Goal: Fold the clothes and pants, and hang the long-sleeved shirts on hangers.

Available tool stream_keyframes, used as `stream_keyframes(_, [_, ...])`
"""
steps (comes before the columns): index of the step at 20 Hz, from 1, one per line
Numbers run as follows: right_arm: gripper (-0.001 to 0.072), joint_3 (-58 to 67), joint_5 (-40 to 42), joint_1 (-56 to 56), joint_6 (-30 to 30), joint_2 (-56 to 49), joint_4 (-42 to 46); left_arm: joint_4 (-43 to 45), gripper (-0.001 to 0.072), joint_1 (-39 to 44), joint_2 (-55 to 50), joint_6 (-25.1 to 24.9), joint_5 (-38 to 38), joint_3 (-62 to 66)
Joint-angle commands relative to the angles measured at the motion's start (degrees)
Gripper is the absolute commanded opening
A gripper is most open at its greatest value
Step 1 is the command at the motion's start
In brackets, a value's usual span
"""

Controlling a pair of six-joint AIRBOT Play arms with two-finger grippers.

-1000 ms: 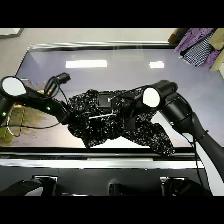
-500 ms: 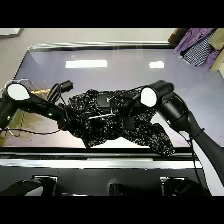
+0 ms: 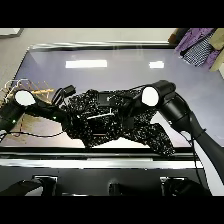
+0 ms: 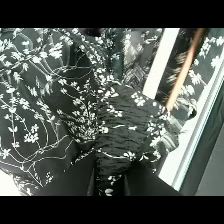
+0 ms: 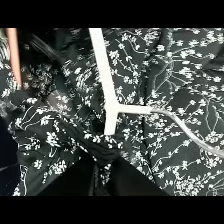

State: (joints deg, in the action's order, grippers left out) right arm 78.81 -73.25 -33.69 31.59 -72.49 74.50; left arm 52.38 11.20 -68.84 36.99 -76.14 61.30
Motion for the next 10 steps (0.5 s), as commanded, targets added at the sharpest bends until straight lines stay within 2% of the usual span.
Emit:
stream_keyframes(1, [0.0130, 0.07, -0.70, 0.04, 0.76, 0.52, 0.15, 0.02, 0.0027, -0.04, 0.46, 0.50, 1.84, -0.04])
stream_keyframes(2, [0.0292, 0.13, -0.33, 0.07, 2.29, 1.07, 1.86, 0.02, 0.0027, -0.04, 0.85, 0.50, 1.86, 0.39])
stream_keyframes(3, [0.0355, 0.70, 0.04, 0.07, 5.57, 1.90, 4.22, 0.04, 0.0026, -0.04, 1.31, 0.50, 1.86, 0.98])
stream_keyframes(5, [0.0366, 3.28, 0.35, 1.70, 9.01, 4.04, 6.75, 0.04, 0.0026, -0.04, 2.62, 0.50, 1.86, 2.60])
stream_keyframes(6, [0.0403, 4.90, 0.37, 4.20, 9.16, 5.57, 6.40, 0.07, 0.0026, -0.04, 3.37, 0.50, 1.84, 3.37])
stream_keyframes(7, [0.0435, 6.43, 0.37, 7.43, 10.36, 7.06, 5.46, 0.07, 0.0025, -0.02, 4.24, 0.48, 1.86, 4.04])
stream_keyframes(10, [0.0439, 7.76, -2.23, 20.90, 11.50, 12.15, 0.02, 0.07, 0.0025, -0.02, 7.45, 0.46, 1.95, 4.96])
